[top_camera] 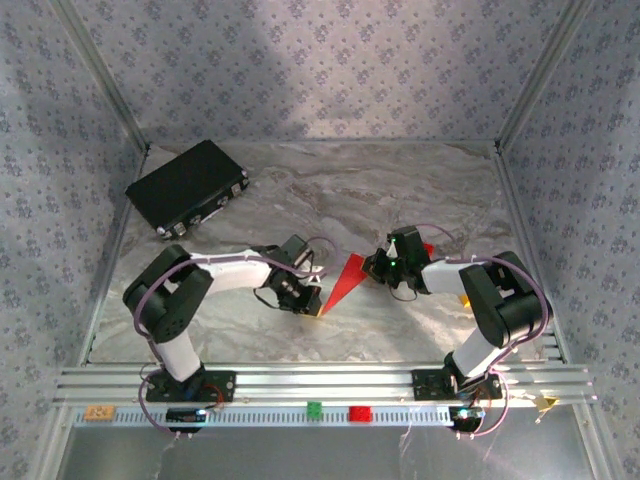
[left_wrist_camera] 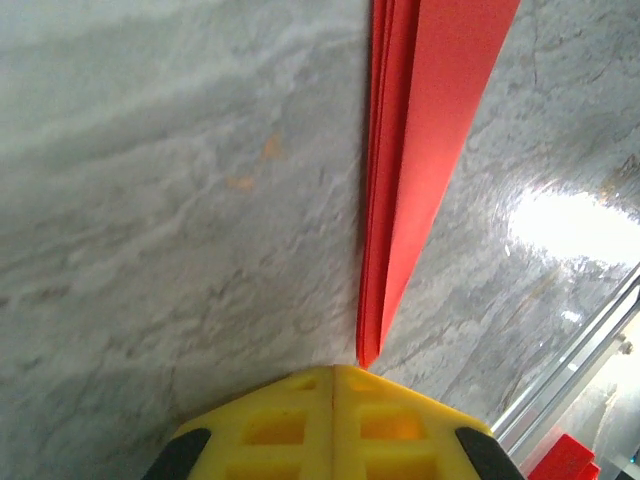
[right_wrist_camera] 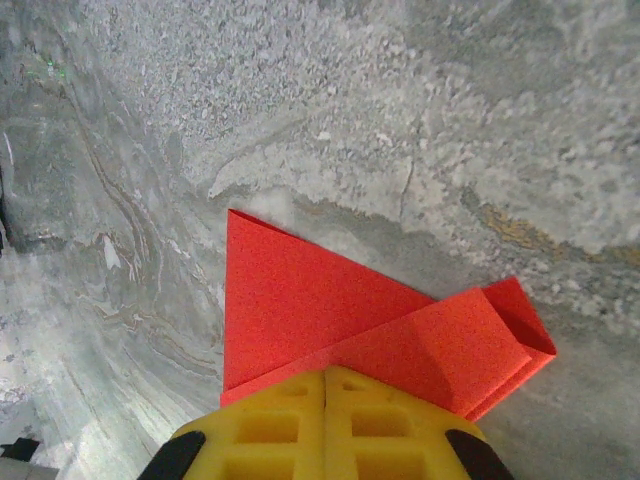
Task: Fold a paper plane with a square sheet of paper (pick it up from the middle)
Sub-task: Fold the wing for the fifth time at the center of the table, then move the paper plane to the center of the table.
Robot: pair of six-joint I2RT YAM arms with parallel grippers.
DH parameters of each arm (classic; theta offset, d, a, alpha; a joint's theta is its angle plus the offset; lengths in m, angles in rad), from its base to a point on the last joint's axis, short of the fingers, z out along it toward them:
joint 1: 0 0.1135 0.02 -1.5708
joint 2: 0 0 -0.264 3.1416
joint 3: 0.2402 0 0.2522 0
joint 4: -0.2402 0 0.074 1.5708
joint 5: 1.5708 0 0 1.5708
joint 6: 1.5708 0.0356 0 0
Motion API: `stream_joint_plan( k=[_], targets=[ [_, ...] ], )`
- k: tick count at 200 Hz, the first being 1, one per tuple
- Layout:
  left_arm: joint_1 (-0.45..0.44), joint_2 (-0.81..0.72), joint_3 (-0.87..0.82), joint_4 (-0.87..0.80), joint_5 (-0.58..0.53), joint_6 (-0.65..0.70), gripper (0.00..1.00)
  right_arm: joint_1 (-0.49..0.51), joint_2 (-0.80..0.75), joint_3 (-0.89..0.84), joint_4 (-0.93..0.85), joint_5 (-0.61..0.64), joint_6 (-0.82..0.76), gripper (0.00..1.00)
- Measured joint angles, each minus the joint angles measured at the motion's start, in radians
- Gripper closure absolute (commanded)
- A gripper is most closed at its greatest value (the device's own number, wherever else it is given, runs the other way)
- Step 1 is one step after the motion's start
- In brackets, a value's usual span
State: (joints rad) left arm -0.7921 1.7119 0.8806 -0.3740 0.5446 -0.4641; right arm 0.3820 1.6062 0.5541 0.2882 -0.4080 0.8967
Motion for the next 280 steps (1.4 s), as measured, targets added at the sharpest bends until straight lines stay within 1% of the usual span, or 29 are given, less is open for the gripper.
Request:
stream_joint_plan(
  k=[29, 58, 82, 117, 173, 189, 216, 241, 280],
  targets=[
    [0.008, -0.071, -0.01, 0.007, -0.026, -0.005, 1.0, 0.001, -0.002, 0.001, -0.003, -0.002, -0.017, 0.95],
    [0.042, -0.127, -0.032, 0.038, -0.04, -0.025, 1.0, 0.014, -0.006, 0.01, -0.031, -0.011, -0.066, 0.95],
    [0.073, -0.159, -0.062, 0.071, -0.041, -0.047, 0.96, 0.028, -0.011, 0.011, -0.053, -0.034, -0.108, 0.94],
    [0.102, -0.166, -0.083, 0.114, -0.036, -0.08, 0.93, 0.053, -0.014, 0.025, -0.096, -0.069, -0.174, 0.94],
    [0.103, -0.144, -0.084, 0.181, -0.003, -0.123, 0.88, 0.105, -0.027, 0.079, -0.142, -0.105, -0.252, 0.91],
    [0.103, -0.125, -0.084, 0.192, 0.008, -0.132, 0.87, 0.11, -0.064, 0.079, -0.156, -0.096, -0.256, 0.9],
    [0.103, -0.091, -0.082, 0.2, 0.033, -0.134, 0.84, 0.111, -0.179, 0.056, -0.17, -0.02, -0.234, 0.88],
    [0.103, -0.043, -0.066, 0.202, 0.054, -0.14, 0.81, 0.098, -0.302, -0.021, -0.175, 0.051, -0.17, 0.86],
    [0.098, 0.027, -0.003, 0.203, 0.082, -0.14, 0.79, 0.09, -0.427, -0.154, -0.196, 0.099, -0.059, 0.83]
  ],
)
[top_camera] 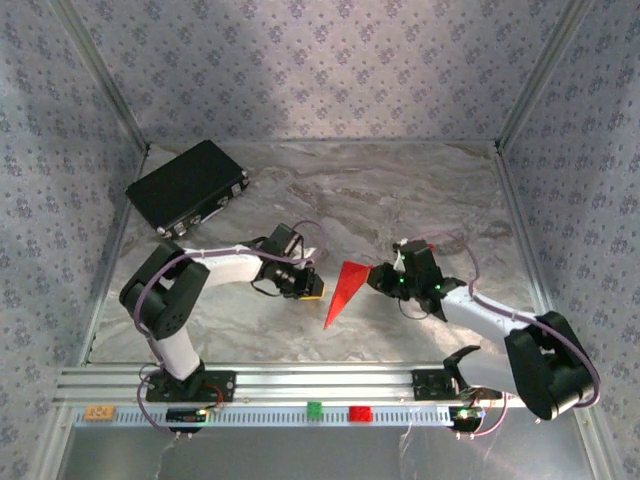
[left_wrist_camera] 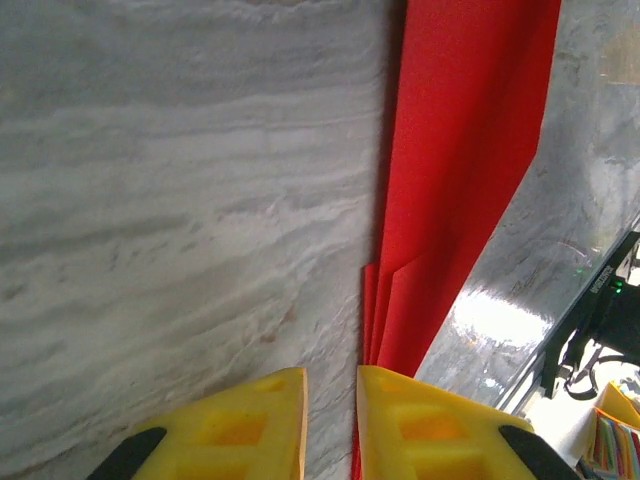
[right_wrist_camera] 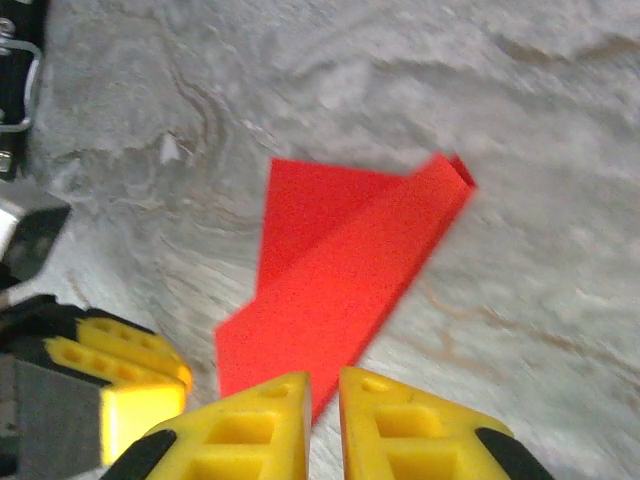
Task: Fold a paper plane with a square sheet of paper (pick it up from the middle)
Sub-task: Move the paper plane to the center of the table.
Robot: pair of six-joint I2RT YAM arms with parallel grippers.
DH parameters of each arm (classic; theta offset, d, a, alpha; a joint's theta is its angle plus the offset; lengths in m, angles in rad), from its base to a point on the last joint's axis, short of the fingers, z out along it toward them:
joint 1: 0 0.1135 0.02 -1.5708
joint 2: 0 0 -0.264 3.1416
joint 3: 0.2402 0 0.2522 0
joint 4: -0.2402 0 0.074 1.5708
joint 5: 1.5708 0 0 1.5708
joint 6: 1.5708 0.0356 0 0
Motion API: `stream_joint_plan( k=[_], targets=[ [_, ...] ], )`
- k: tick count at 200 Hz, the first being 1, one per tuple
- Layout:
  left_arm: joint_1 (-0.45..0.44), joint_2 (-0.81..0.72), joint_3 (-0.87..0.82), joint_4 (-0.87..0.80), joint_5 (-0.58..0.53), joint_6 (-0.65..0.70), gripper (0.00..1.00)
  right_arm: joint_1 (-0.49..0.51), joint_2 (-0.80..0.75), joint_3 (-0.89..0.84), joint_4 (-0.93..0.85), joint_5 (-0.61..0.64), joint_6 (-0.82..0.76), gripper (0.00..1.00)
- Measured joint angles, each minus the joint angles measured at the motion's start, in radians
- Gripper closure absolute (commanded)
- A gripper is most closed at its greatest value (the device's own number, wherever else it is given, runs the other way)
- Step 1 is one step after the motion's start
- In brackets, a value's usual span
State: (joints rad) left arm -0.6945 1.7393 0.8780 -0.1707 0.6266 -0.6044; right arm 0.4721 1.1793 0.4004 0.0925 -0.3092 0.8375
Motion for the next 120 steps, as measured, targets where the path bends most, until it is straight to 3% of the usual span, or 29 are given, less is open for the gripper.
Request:
stream_joint_plan(
  k=[54, 120],
  targets=[
    [-0.027, 0.057, 0.061, 0.003, 0.033, 0.0, 0.79, 0.033, -0.119, -0.064, -0.011, 0.029, 0.086, 0.76],
    [-0.039, 0.089, 0.084, 0.003, 0.047, 0.001, 0.77, 0.076, -0.106, -0.067, -0.031, 0.034, 0.092, 0.75]
  ],
)
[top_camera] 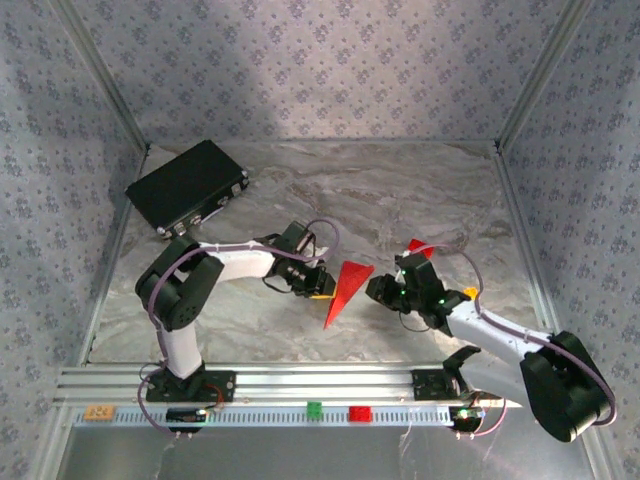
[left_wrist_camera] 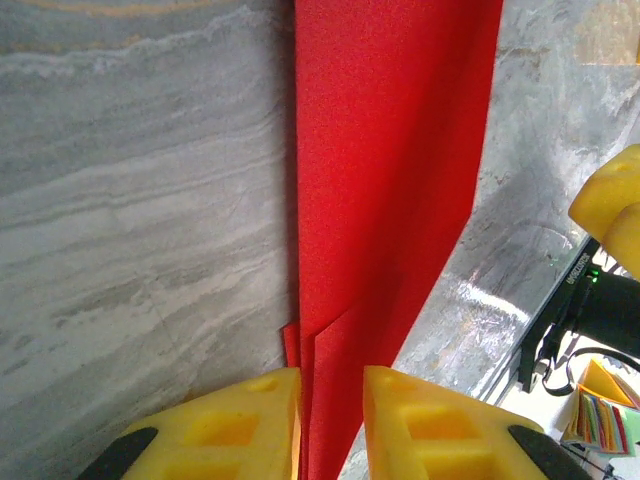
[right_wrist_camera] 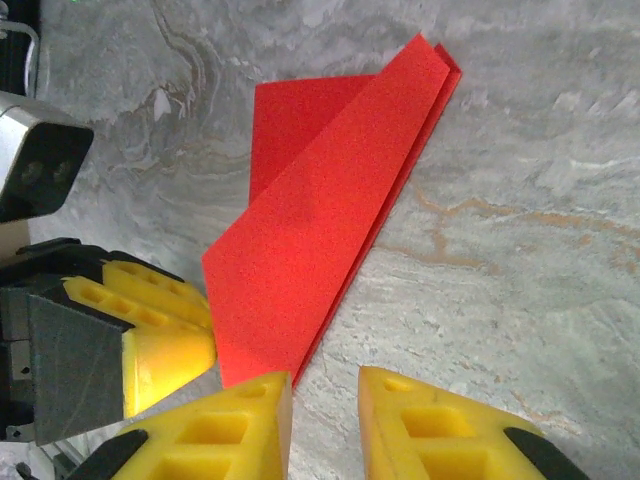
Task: Fold a paper plane with a square sheet of paper (pick it up from the middle)
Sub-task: Move the paper plane to the center of the table.
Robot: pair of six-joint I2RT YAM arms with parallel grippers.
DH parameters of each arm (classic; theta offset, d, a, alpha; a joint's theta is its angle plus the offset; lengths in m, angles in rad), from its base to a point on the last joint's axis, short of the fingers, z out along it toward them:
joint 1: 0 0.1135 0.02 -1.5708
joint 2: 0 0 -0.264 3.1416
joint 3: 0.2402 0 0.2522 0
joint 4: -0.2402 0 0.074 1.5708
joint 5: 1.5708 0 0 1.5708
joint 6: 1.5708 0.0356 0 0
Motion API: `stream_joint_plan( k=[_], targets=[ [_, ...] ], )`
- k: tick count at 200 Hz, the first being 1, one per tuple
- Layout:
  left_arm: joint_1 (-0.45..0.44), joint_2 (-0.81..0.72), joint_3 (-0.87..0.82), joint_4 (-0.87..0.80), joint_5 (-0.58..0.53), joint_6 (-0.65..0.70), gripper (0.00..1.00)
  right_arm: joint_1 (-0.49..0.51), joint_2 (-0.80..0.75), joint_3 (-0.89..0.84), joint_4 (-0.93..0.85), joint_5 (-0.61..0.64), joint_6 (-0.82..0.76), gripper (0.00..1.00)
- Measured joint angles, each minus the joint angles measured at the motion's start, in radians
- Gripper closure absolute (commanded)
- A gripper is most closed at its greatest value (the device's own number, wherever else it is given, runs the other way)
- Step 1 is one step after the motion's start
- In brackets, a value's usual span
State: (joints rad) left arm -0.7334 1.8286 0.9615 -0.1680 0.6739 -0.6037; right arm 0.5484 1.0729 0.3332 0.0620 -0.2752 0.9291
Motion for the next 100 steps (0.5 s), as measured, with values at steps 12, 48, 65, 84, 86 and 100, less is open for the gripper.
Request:
stream_joint_plan(
  k=[12, 48, 65, 84, 86, 100],
  targets=[
    [0.0, 0.006, 0.0, 0.0, 0.003, 0.0, 0.77, 0.005, 0.015, 0.001, 0.0, 0.0, -0.001, 0.75],
    [0.0, 0.008, 0.0, -0.006, 0.003, 0.003, 0.77, 0.022, 0.062, 0.006, 0.001, -0.001, -0.002, 0.75],
    [0.0, 0.013, 0.001, -0.009, 0.01, 0.007, 0.77, 0.032, 0.082, 0.016, 0.005, -0.004, -0.002, 0.75],
    [-0.003, 0.026, 0.006, -0.012, 0.014, 0.009, 0.77, 0.042, 0.105, 0.026, 0.017, -0.012, -0.005, 0.76],
    [-0.003, 0.027, 0.006, -0.012, 0.014, 0.01, 0.77, 0.043, 0.108, 0.028, 0.018, -0.013, -0.005, 0.76],
    [-0.007, 0.032, 0.006, -0.014, 0.014, 0.012, 0.77, 0.05, 0.126, 0.035, 0.026, -0.023, -0.007, 0.76]
  ],
)
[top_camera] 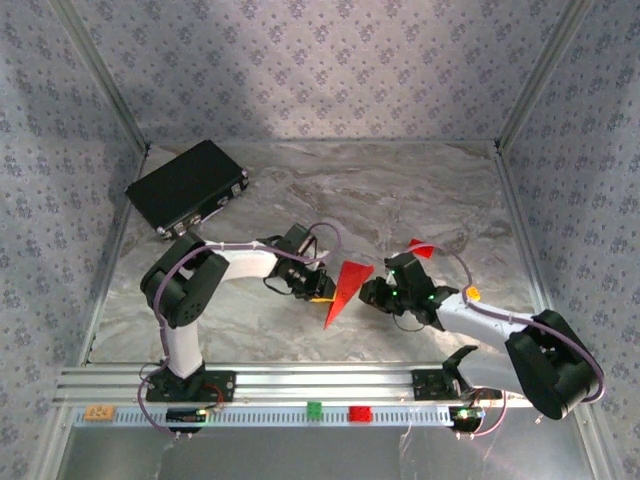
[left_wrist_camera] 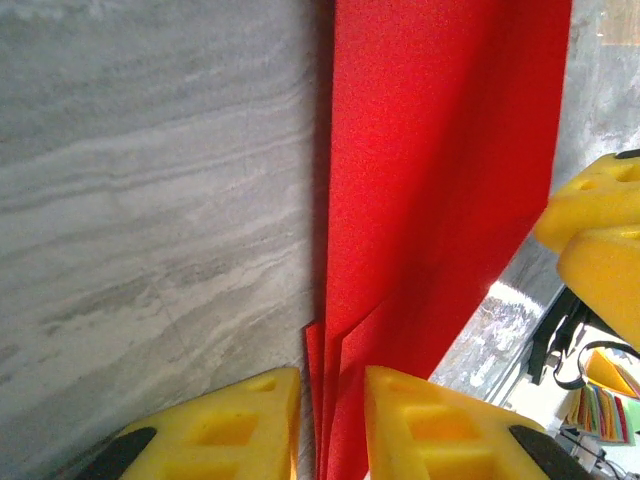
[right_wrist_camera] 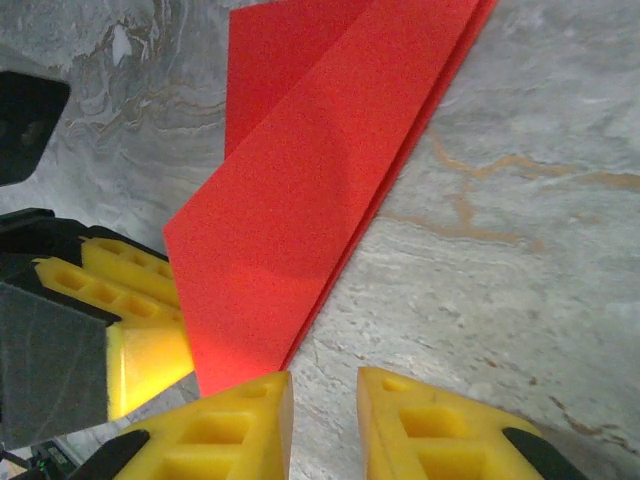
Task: Fold a paper plane with a square sheet of paper (pick it up from the middle)
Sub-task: Move the paper plane to the center of the table.
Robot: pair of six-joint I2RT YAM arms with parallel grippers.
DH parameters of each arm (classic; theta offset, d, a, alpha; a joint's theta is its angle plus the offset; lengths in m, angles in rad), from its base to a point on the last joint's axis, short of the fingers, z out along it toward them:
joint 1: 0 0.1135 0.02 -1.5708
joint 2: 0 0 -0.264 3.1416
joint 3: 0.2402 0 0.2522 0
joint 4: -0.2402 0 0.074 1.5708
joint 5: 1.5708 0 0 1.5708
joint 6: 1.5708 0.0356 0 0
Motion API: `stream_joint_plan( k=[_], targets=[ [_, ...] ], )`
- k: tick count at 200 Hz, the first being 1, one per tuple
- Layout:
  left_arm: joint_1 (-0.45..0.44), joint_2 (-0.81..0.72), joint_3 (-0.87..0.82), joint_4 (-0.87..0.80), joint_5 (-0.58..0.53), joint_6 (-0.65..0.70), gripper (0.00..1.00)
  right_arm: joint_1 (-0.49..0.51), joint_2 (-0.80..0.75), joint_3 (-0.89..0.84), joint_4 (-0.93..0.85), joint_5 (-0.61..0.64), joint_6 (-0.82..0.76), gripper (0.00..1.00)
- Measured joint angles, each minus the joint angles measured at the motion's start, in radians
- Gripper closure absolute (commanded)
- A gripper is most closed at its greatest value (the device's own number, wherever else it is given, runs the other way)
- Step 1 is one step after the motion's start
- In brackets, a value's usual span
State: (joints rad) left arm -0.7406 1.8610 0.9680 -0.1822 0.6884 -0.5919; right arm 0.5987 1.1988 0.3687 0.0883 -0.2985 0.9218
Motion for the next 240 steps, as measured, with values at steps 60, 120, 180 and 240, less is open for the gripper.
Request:
stream_joint_plan(
  k=[60, 120, 180, 240],
  targets=[
    [-0.013, 0.015, 0.021, -0.005, 0.008, 0.008, 0.77, 0.022, 0.063, 0.016, 0.044, -0.031, -0.006, 0.78],
    [-0.028, 0.025, 0.036, -0.024, 0.031, 0.026, 0.78, 0.04, 0.132, 0.031, 0.081, -0.064, -0.006, 0.79],
    [-0.037, 0.045, 0.054, -0.027, 0.055, 0.034, 0.79, 0.045, 0.148, 0.033, 0.101, -0.076, -0.006, 0.8],
    [-0.048, 0.056, 0.066, -0.033, 0.062, 0.05, 0.88, 0.045, 0.152, 0.033, 0.103, -0.076, -0.006, 0.8]
  ],
)
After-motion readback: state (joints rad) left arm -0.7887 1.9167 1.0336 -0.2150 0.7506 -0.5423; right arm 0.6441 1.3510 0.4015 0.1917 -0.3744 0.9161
